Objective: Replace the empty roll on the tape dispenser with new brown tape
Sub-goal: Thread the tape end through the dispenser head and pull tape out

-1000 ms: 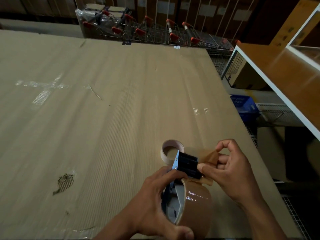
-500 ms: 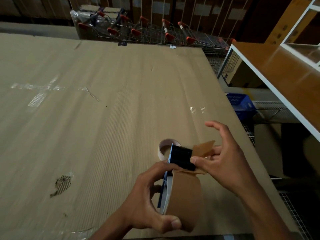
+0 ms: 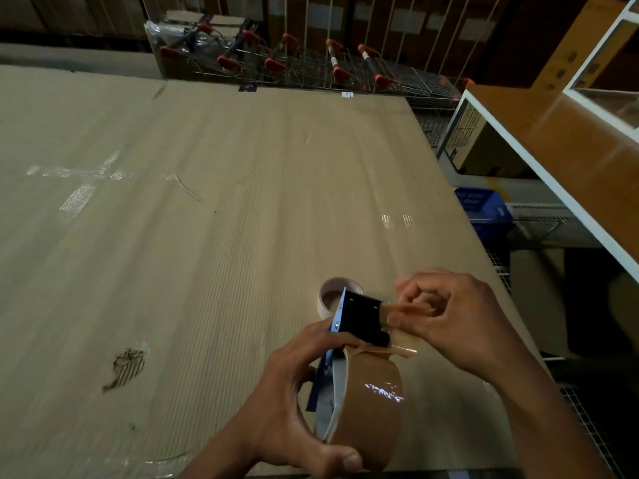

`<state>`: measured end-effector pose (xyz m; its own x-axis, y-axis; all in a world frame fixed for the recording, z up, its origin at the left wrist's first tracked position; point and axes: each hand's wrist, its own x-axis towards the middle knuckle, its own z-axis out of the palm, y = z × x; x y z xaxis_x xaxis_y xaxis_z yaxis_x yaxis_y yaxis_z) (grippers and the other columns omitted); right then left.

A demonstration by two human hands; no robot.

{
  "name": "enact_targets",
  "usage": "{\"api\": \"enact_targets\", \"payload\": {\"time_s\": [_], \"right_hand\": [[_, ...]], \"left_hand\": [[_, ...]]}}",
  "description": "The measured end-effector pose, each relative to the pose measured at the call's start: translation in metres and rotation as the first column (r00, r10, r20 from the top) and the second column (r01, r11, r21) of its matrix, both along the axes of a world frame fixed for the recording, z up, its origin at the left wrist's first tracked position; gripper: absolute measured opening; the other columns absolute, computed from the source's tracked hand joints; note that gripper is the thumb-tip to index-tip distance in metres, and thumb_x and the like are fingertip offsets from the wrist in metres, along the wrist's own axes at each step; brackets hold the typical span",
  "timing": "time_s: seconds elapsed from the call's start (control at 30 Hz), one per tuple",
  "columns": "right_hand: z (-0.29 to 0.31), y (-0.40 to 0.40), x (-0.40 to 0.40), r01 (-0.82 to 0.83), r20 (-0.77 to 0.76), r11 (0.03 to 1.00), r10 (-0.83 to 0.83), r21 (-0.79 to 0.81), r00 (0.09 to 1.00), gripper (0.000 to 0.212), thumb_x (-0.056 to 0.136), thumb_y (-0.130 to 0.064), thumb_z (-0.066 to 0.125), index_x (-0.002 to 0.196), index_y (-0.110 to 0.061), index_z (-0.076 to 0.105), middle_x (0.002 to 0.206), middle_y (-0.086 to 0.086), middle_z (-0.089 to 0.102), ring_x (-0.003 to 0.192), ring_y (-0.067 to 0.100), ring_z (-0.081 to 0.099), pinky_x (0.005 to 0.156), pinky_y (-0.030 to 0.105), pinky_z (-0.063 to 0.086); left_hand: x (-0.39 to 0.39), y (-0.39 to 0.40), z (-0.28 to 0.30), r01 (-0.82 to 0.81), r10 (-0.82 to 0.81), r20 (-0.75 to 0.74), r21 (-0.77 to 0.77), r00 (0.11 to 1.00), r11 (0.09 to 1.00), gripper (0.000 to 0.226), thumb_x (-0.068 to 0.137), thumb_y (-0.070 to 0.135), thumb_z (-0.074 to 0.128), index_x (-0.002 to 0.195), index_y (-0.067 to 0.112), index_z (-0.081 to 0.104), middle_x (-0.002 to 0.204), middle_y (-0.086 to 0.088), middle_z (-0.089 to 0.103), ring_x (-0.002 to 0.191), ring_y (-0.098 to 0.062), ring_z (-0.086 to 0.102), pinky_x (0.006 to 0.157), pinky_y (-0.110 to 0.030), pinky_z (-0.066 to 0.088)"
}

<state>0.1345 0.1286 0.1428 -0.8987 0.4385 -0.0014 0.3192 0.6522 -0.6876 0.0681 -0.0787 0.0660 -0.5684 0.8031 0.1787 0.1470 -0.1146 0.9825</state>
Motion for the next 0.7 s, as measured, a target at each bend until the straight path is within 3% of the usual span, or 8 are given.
{"api": "enact_targets", "payload": {"time_s": [0.07, 0.1, 0.23, 0.33, 0.4, 0.5, 0.7], "right_hand": [[0.001, 0.0, 0.0, -0.021, -0.004, 1.0, 0.021, -0.012, 1.0, 0.021, 0.064, -0.016, 0.085, 0.062, -0.027, 0.067, 0.081, -0.008, 0.075, 0.07, 0.007, 0.069, 0.069, 0.033, 0.059], [0.0, -0.001, 0.0, -0.025, -0.016, 1.0, 0.024, -0.014, 1.0, 0.022, 0.065, -0.014, 0.084, 0.062, -0.027, 0.067, 0.078, -0.011, 0.075, 0.071, 0.005, 0.069, 0.07, 0.034, 0.059], [-0.004, -0.003, 0.001, -0.017, -0.081, 1.0, 0.019, 0.02, 0.997, 0.023, 0.067, -0.008, 0.082, 0.062, -0.023, 0.065, 0.076, -0.012, 0.074, 0.073, -0.003, 0.068, 0.066, 0.013, 0.052], [-0.007, -0.006, 0.003, -0.02, -0.119, 0.998, 0.027, 0.054, 0.993, 0.027, 0.067, -0.001, 0.08, 0.06, -0.018, 0.061, 0.077, -0.01, 0.073, 0.077, -0.007, 0.066, 0.063, 0.001, 0.044], [-0.008, -0.007, 0.003, -0.033, -0.108, 0.996, 0.042, 0.077, 0.993, 0.029, 0.069, 0.001, 0.078, 0.061, -0.02, 0.06, 0.074, -0.009, 0.072, 0.076, -0.002, 0.066, 0.061, 0.005, 0.046], [-0.012, -0.008, 0.004, -0.027, -0.083, 0.995, 0.035, 0.095, 0.996, 0.03, 0.073, 0.0, 0.076, 0.063, -0.022, 0.059, 0.071, -0.008, 0.071, 0.074, 0.003, 0.068, 0.064, 0.021, 0.054], [-0.01, -0.012, 0.007, 0.003, -0.097, 0.997, 0.005, 0.078, 0.995, 0.029, 0.075, 0.003, 0.072, 0.064, -0.019, 0.056, 0.074, -0.014, 0.067, 0.071, -0.002, 0.062, 0.056, 0.008, 0.044]], "left_hand": [[0.002, 0.001, 0.001, 0.001, -0.001, 0.013, 0.003, 1.0, 1.0, 0.09, 0.063, 0.062, 0.082, 0.133, 0.009, 0.059, 0.146, -0.006, 0.054, 0.134, -0.03, 0.055, 0.094, -0.054, 0.057], [0.002, 0.001, 0.002, -0.001, 0.0, 0.019, 0.003, 1.0, 1.0, 0.09, 0.064, 0.065, 0.081, 0.133, 0.011, 0.059, 0.147, -0.005, 0.053, 0.134, -0.03, 0.055, 0.094, -0.053, 0.058], [0.004, 0.003, 0.004, 0.002, -0.002, 0.002, -0.022, 1.0, 1.0, 0.089, 0.062, 0.059, 0.084, 0.135, 0.014, 0.058, 0.149, -0.001, 0.052, 0.136, -0.026, 0.053, 0.1, -0.042, 0.056], [0.006, 0.004, 0.002, 0.005, -0.005, -0.009, -0.065, 1.0, 0.998, 0.086, 0.057, 0.044, 0.085, 0.135, 0.02, 0.058, 0.148, 0.003, 0.052, 0.132, -0.022, 0.057, 0.093, -0.041, 0.06], [0.007, 0.005, 0.001, 0.016, -0.017, -0.015, -0.095, 1.0, 0.995, 0.086, 0.055, 0.04, 0.085, 0.135, 0.024, 0.058, 0.146, 0.005, 0.053, 0.13, -0.021, 0.058, 0.09, -0.041, 0.061], [0.008, 0.006, -0.001, 0.014, -0.018, -0.032, -0.132, 0.999, 0.991, 0.087, 0.055, 0.041, 0.086, 0.135, 0.028, 0.057, 0.142, 0.01, 0.055, 0.13, -0.017, 0.058, 0.092, -0.042, 0.061], [0.01, 0.007, -0.001, -0.021, 0.027, 0.042, -0.139, 0.999, 0.99, 0.085, 0.053, 0.045, 0.083, 0.132, 0.025, 0.06, 0.134, 0.003, 0.062, 0.123, -0.025, 0.063, 0.088, -0.052, 0.06]]}}
